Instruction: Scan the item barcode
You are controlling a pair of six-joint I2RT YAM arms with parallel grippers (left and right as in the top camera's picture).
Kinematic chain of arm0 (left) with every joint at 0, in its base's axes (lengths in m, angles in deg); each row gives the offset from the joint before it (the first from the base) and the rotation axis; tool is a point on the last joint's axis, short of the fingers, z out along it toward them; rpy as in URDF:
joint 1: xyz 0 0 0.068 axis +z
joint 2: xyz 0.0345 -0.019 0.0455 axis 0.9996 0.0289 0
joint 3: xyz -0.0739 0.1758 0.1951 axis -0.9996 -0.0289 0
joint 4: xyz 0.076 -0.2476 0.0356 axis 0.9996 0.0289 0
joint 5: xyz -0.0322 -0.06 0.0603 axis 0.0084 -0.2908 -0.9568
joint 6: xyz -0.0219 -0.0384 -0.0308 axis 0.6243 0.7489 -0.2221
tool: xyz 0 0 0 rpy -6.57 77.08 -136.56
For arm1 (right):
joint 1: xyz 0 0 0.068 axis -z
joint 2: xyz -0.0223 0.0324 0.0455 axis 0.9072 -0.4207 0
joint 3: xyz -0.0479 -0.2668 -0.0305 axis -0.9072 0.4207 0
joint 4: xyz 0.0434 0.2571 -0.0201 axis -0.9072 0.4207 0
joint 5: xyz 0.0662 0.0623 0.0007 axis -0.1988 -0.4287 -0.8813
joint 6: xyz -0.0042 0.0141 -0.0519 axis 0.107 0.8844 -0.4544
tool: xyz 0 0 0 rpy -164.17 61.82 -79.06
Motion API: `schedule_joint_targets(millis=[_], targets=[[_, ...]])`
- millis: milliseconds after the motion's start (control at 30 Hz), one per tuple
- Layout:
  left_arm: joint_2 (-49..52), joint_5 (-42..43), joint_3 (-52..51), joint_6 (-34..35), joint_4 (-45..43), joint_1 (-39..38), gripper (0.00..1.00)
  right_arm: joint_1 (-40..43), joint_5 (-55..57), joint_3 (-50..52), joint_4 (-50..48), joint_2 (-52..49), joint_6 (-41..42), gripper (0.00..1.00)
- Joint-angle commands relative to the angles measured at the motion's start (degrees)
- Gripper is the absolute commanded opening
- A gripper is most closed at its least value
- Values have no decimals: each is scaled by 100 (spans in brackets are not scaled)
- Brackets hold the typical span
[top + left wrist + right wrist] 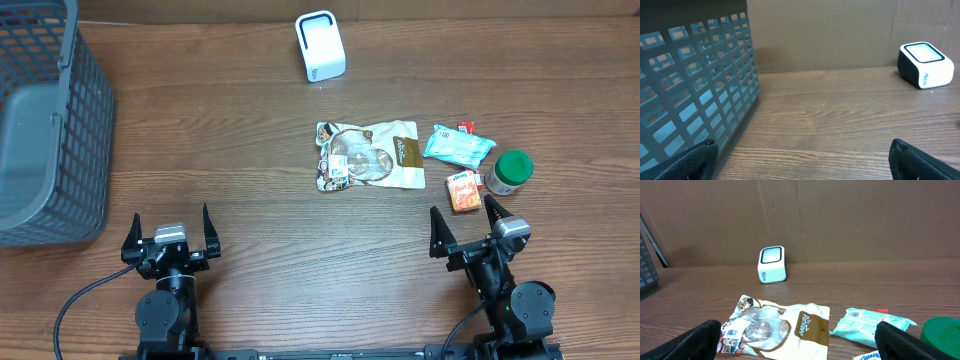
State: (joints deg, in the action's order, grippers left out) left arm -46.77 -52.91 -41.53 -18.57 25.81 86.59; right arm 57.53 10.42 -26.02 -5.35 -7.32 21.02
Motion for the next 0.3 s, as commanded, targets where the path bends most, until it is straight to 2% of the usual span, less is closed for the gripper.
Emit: schedule_joint_targets(millis=[0,267], targets=[[-63,-79,-11,103,-13,35,100,17,55,61,-15,52,39,100],[-63,-79,-11,103,-13,35,100,17,55,61,-15,52,39,100]])
